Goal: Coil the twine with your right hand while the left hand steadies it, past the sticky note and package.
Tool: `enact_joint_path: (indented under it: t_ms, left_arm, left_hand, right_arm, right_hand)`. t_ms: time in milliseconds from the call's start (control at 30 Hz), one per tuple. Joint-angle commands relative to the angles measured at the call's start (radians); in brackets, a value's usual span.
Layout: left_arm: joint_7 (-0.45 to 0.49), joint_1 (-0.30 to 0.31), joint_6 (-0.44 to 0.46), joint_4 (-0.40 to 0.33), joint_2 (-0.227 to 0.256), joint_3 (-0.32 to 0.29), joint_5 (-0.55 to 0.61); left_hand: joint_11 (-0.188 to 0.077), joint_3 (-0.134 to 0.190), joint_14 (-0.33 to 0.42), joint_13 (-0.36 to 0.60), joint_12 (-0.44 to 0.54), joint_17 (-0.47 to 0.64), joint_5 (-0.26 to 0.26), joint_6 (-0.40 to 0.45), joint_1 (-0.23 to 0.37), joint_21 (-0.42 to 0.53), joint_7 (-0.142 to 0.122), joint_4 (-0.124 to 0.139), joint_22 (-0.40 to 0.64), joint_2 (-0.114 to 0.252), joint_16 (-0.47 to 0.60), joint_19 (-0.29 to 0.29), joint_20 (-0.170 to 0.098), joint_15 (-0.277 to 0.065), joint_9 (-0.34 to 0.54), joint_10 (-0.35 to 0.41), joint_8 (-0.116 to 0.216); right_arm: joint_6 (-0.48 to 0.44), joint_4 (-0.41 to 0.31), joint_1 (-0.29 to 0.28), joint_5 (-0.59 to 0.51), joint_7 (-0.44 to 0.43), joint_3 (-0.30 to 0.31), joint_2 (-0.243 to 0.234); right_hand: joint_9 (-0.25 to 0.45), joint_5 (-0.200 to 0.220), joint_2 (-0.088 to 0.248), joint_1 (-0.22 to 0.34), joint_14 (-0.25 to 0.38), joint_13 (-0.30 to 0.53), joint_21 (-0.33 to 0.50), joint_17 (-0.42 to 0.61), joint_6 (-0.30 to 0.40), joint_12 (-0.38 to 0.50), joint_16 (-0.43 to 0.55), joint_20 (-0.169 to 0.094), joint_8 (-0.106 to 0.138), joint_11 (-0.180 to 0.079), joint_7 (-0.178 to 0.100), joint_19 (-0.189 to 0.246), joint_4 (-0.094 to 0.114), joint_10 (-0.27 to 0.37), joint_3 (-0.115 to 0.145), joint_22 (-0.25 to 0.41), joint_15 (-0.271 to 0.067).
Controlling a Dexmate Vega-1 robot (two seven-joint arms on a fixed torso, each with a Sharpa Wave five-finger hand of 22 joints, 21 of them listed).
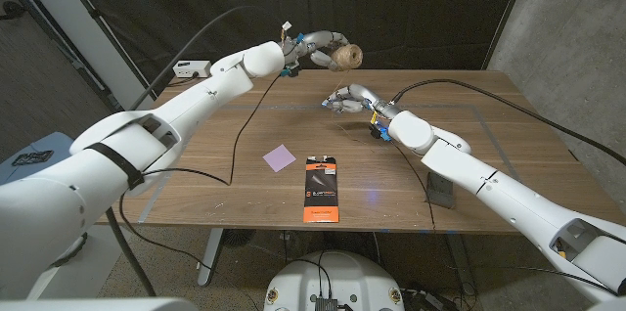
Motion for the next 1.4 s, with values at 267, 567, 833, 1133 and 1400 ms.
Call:
enact_joint_path:
  t_ms: [267, 567, 833, 1133, 1400]
  left_arm:
    - [0.0, -0.019, 0.008, 0.027, -0.017, 0.021, 0.006]
    - [-0.001, -0.019, 0.024, 0.017, -0.015, 0.028, 0.014]
    - [0.002, -0.014, 0.05, 0.002, -0.011, 0.03, 0.019]
    - [0.023, -0.01, 0.073, -0.006, -0.013, 0.029, 0.027]
    - [0.033, -0.005, 0.083, -0.009, -0.015, 0.028, 0.023]
  left_hand:
    - [0.005, 0.034, 0.002, 0.003, -0.007, 0.008, 0.014, 0.029, 0.001, 0.007, 0.022, 0.026, 0.0, 0.017, 0.01, -0.003, 0.001, 0.01, 0.004, 0.003, 0.001]
    - [0.006, 0.034, 0.001, 0.003, -0.007, 0.01, 0.017, 0.031, 0.001, 0.009, 0.023, 0.027, 0.0, 0.018, 0.012, -0.004, 0.002, 0.009, 0.003, 0.005, 0.0]
    - [0.006, 0.036, 0.002, 0.005, -0.008, 0.01, 0.02, 0.031, 0.003, 0.01, 0.025, 0.026, 0.001, 0.016, 0.012, -0.005, 0.003, 0.01, 0.003, 0.004, -0.001]
    - [0.007, 0.037, 0.003, 0.006, -0.008, 0.01, 0.022, 0.032, 0.004, 0.012, 0.026, 0.026, 0.001, 0.016, 0.012, -0.006, 0.003, 0.012, 0.003, 0.007, -0.002]
    - [0.007, 0.037, 0.004, 0.006, -0.007, 0.01, 0.024, 0.037, 0.004, 0.015, 0.027, 0.026, 0.001, 0.016, 0.014, -0.005, 0.003, 0.012, 0.003, 0.01, -0.001]
  right_arm:
    - [0.017, -0.034, -0.027, 0.0, -0.022, 0.022, -0.008]
    - [0.029, -0.046, -0.035, 0.001, -0.025, 0.03, -0.014]
    - [0.039, -0.062, -0.042, 0.005, -0.024, 0.037, -0.017]
    - [0.05, -0.089, -0.053, 0.01, -0.021, 0.047, -0.026]
    - [0.06, -0.1, -0.064, 0.029, -0.011, 0.055, -0.028]
  right_hand:
    - [0.001, -0.002, 0.009, 0.013, 0.029, 0.0, 0.01, 0.005, 0.027, 0.004, 0.01, -0.077, 0.009, 0.0, -0.001, 0.009, 0.0, 0.026, 0.0, 0.004, -0.158]
    - [0.001, -0.002, 0.007, 0.019, 0.037, -0.001, 0.013, 0.005, 0.033, 0.004, 0.01, -0.08, 0.008, 0.003, -0.002, 0.012, -0.002, 0.037, -0.001, 0.005, -0.159]
    - [0.002, -0.003, 0.008, 0.023, 0.044, -0.001, 0.015, 0.005, 0.038, 0.002, 0.01, -0.08, 0.007, 0.001, -0.001, 0.012, -0.002, 0.043, -0.002, 0.006, -0.158]
    - [0.002, -0.004, 0.008, 0.026, 0.052, -0.002, 0.017, 0.005, 0.044, 0.0, 0.011, -0.08, 0.007, 0.002, -0.001, 0.012, -0.002, 0.047, -0.003, 0.007, -0.159]
    - [0.002, -0.004, 0.008, 0.029, 0.055, -0.003, 0.019, 0.005, 0.046, -0.004, 0.008, -0.08, 0.004, 0.002, 0.001, 0.012, -0.002, 0.049, -0.004, 0.007, -0.158]
